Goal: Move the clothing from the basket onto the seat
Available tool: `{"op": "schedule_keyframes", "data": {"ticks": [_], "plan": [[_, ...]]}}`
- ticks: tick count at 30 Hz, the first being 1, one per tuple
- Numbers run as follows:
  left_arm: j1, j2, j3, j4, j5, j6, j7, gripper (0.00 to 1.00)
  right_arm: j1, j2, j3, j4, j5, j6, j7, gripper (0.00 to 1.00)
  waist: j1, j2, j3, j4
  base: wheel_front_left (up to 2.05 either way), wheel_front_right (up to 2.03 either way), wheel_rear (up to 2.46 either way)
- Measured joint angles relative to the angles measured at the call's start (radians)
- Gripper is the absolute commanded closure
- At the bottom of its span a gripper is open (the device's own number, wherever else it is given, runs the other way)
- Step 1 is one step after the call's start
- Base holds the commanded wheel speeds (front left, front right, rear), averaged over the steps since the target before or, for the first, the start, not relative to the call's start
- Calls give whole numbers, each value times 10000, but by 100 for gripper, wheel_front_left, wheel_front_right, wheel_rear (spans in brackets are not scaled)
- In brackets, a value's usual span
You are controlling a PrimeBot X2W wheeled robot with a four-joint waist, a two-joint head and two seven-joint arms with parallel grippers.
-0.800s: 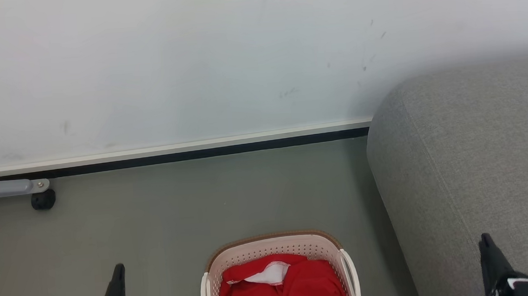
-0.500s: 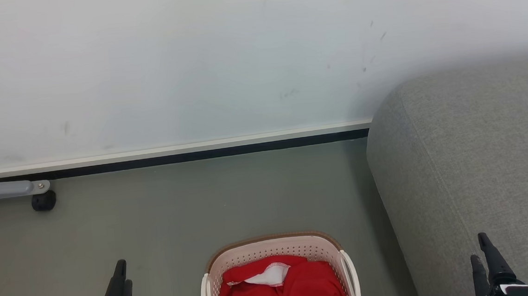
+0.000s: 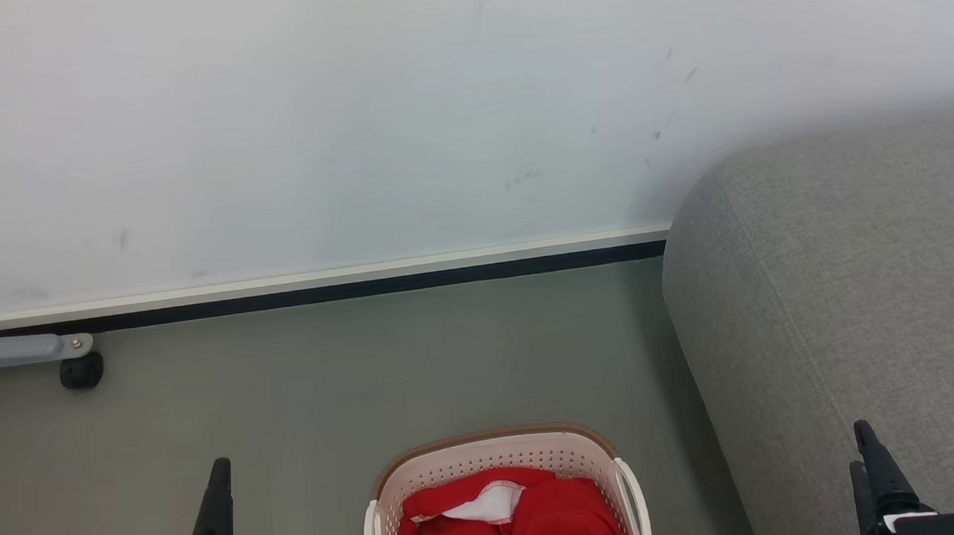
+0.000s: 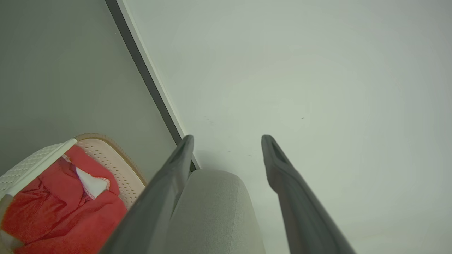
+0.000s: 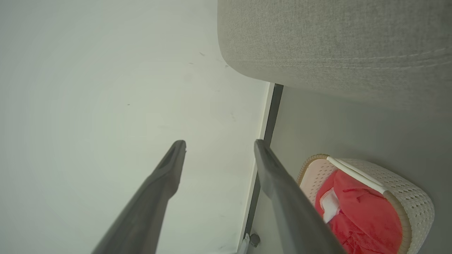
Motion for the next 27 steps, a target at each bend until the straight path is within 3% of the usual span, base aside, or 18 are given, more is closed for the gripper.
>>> {"op": "schedule_keyframes", "data": {"ticks": [10,27], "plan": [[66,31,-370,-368,1576,245,-328,0,20,-46,468,-334,-1597,-259,-309,0,0,0,-74,-8,0,0,0],[272,663,-1026,-746,4792,685,-855,0,95,-474,1519,-648,-4337,-612,-849,0,0,0,-177,-35,0,0,0]]}}
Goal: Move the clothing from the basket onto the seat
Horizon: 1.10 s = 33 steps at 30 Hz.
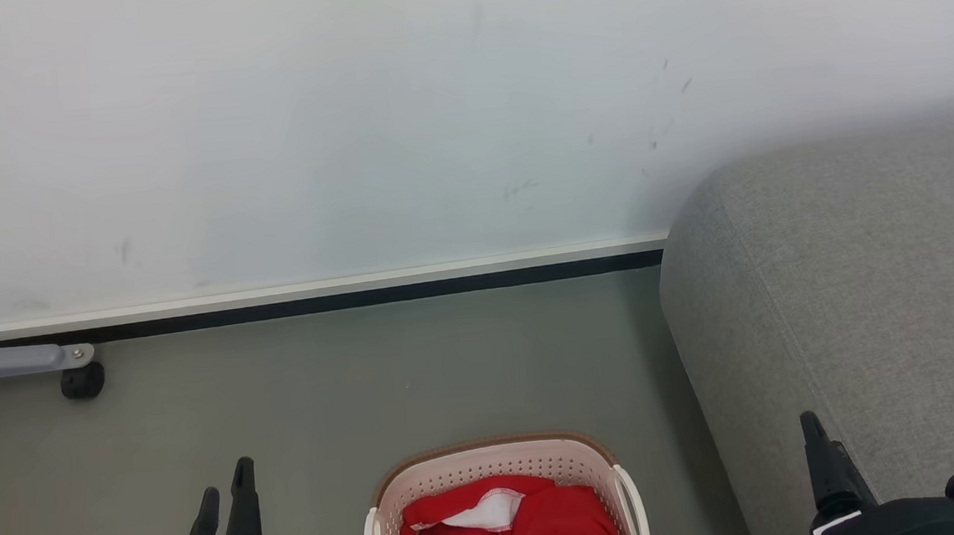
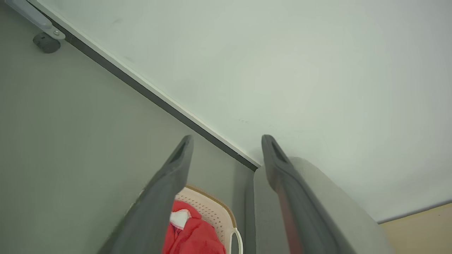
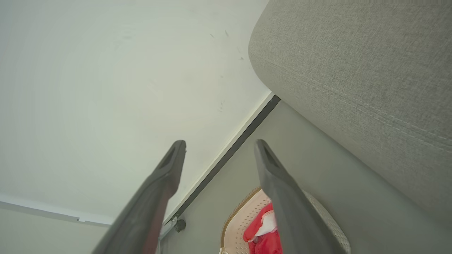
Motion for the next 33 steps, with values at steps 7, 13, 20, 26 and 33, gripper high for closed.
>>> {"op": "schedule_keyframes", "data": {"ticks": [7,13,20,26,33], "plan": [[66,123,-232,-121,1114,176,-255,0,77,-82,316,-33,-915,-173,-255,0,0,0,-39,-11,0,0,0],[223,188,-389,-190,2025,305,-428,0,134,-148,598,-56,-1666,-265,-435,0,0,0,-81,-13,0,0,0],[270,267,-520,-288,2945,443,-650,0,173,-238,894,-88,-2477,-389,-665,0,0,0,-148,-24,0,0,0],[482,314,-608,-337,3889,610,-878,0,249,-307,1158,-113,-3317,-518,-874,0,0,0,-231,-49,0,0,0],[672,370,-729,-393,4660,767,-1122,0,360,-395,1434,-169,-4163,-604,-1114,0,0,0,-319,-75,0,0,0]]}}
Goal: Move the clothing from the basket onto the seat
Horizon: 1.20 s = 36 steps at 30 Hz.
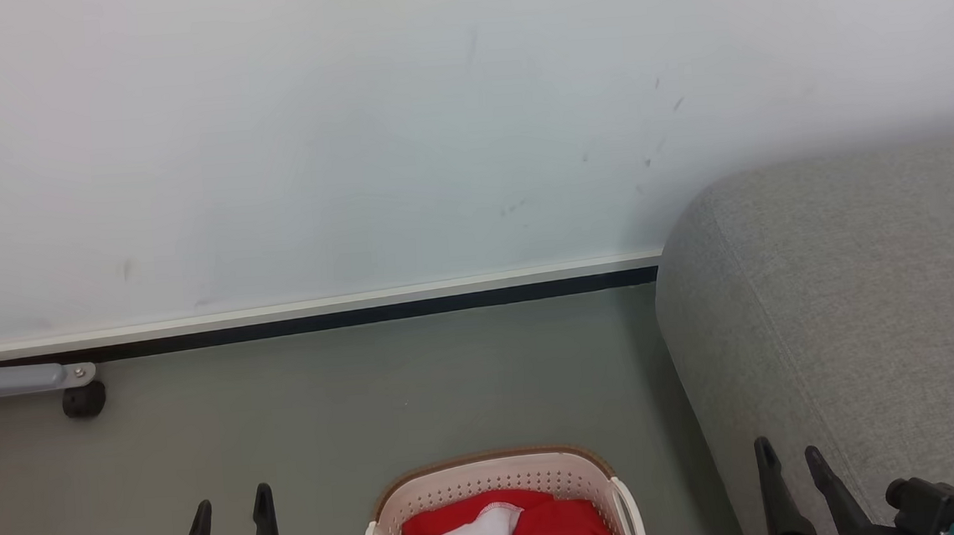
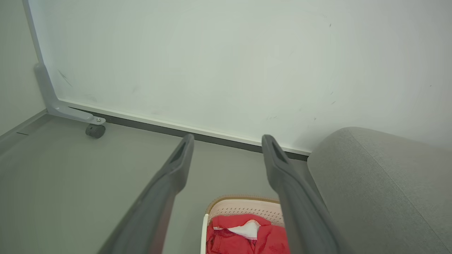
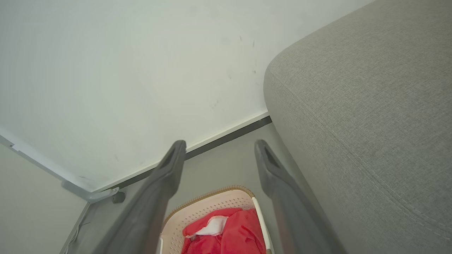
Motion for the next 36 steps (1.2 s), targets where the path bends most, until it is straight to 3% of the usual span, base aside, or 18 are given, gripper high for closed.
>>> {"op": "schedule_keyframes", "data": {"ticks": [32,36], "plan": [[592,230,-500,-127,3547,337,-991,0,379,-234,1129,-393,-3691,-412,-991,0,0,0,-204,-85,0,0,0],[593,232,-500,-127,3590,336,-991,0,385,-236,1141,-399,-3774,-435,-993,0,0,0,-196,-87,0,0,0]]}}
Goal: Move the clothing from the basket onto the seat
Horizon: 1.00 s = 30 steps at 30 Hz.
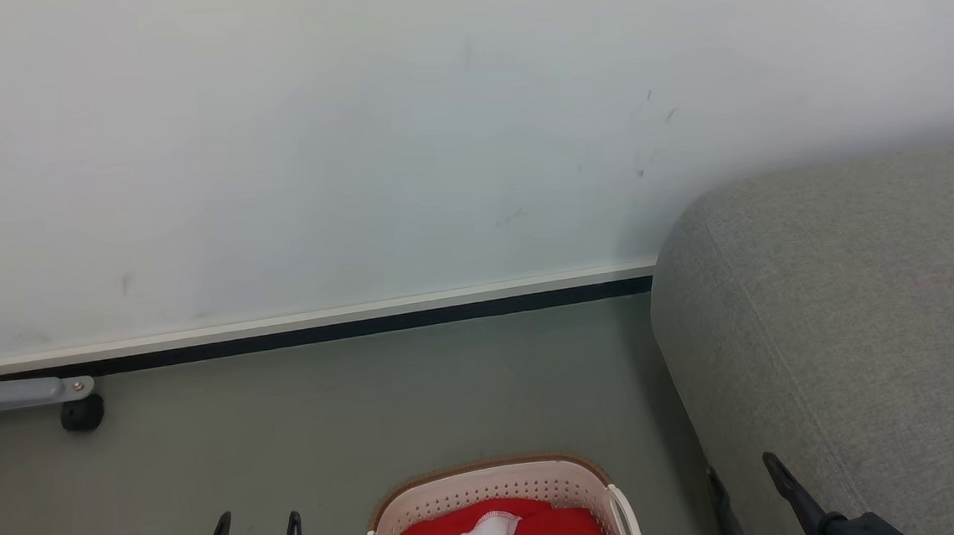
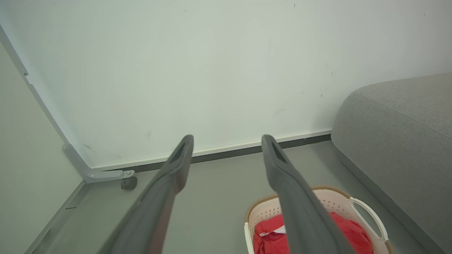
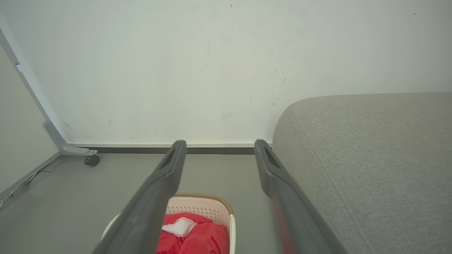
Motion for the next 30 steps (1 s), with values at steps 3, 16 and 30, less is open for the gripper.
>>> {"op": "schedule_keyframes", "data": {"ticks": [3,16,30], "plan": [[0,-2,10,6,-2,-6,0,0,0,0,-8,-2,0,0,0,0,0,-1,9,-2,0,0,0],[0,-19,48,59,-6,-61,0,0,0,10,-75,0,-13,0,0,0,0,0,44,-6,0,0,0],[-208,-29,-48,-2,-2,-249,0,0,46,19,-263,-320,-44,15,0,0,0,0,554,-20,0,0,0]]}}
